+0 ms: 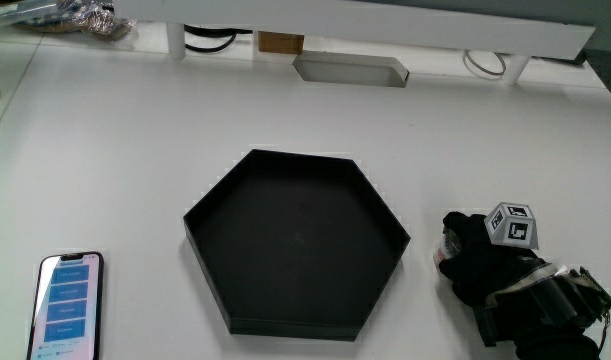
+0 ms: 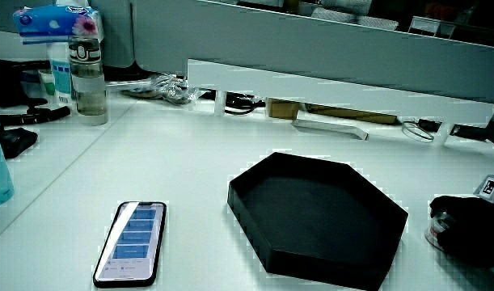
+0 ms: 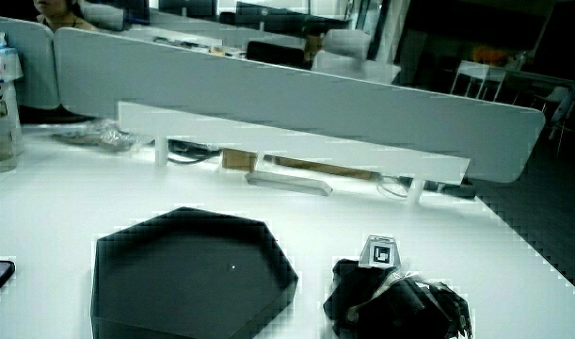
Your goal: Place paper clip on desk
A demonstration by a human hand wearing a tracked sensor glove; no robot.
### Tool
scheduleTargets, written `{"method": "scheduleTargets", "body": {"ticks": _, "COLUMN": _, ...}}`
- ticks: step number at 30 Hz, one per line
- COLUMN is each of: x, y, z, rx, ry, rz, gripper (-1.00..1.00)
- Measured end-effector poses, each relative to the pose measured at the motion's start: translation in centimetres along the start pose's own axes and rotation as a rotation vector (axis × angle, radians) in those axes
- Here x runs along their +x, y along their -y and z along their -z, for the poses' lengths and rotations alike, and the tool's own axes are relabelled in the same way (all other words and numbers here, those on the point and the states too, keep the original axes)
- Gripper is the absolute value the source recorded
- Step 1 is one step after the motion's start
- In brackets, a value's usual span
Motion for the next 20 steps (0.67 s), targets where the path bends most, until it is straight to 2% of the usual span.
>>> {"method": "scheduleTargets", "body": {"ticks": 1, "x": 0.0, "y": 0.0, "z": 0.0, "rx": -0.011, "ry": 0.007, "rz": 0.009, "gripper": 0.0}}
{"method": "scheduleTargets", "body": {"ticks": 2, "x": 0.0, "y": 0.1, "z": -0.1, "rx": 0.013, "ry": 0.026, "rz": 0.018, "gripper": 0.0}}
{"method": "scheduleTargets", "body": {"ticks": 5, "x": -0.1, "y": -0.4, "z": -0.2, "rx": -0.03, "ry": 0.02, "rz": 0.008, "gripper": -0.3}}
{"method": "scheduleTargets", "body": {"ticks": 7, "x": -0.2, "y": -0.2, "z": -0.6, "rx": -0.029, "ry": 0.022, "rz": -0.006, "gripper": -0.5}}
{"method": "scheduleTargets", "body": {"ticks": 8, "x": 0.0, "y": -0.5, "z": -0.4, "rx": -0.048, "ry": 0.026, "rz": -0.011, "gripper": -0.6}}
{"method": "scheduleTargets", "body": {"ticks": 10, "x": 0.5, "y": -0.3, "z": -0.7, "rx": -0.081, "ry": -0.034, "rz": -0.072, "gripper": -0.8}}
{"method": "scheduleTargets", "body": {"ticks": 11, "x": 0.6, "y": -0.2, "z": -0.9, "rx": -0.101, "ry": -0.048, "rz": -0.078, "gripper": -0.9}}
{"method": "scheduleTargets", "body": {"ticks": 12, "x": 0.7, "y": 0.1, "z": -1.2, "rx": -0.064, "ry": -0.019, "rz": -0.086, "gripper": -1.0}}
{"method": "scheduleTargets", "body": {"ticks": 13, "x": 0.8, "y": 0.5, "z": -1.6, "rx": -0.033, "ry": -0.008, "rz": -0.103, "gripper": -1.0}}
{"method": "scheduleTargets", "body": {"ticks": 16, "x": 1.3, "y": 2.7, "z": -4.0, "rx": 0.175, "ry": -0.061, "rz": -0.117, "gripper": -1.0}}
{"method": "scheduleTargets", "body": {"ticks": 17, "x": 1.8, "y": 2.8, "z": -4.4, "rx": 0.232, "ry": -0.078, "rz": -0.092, "gripper": -1.0}}
{"method": "scheduleTargets", "body": {"ticks": 18, "x": 2.2, "y": 2.6, "z": -4.7, "rx": 0.202, "ry": -0.108, "rz": -0.075, "gripper": -1.0}}
{"method": "scheduleTargets", "body": {"ticks": 19, "x": 1.9, "y": 3.4, "z": -5.4, "rx": 0.193, "ry": -0.101, "rz": -0.085, "gripper": -1.0}}
{"method": "scheduleTargets", "body": {"ticks": 20, "x": 2.1, "y": 3.3, "z": -5.6, "rx": 0.179, "ry": -0.113, "rz": -0.084, "gripper": -1.0}}
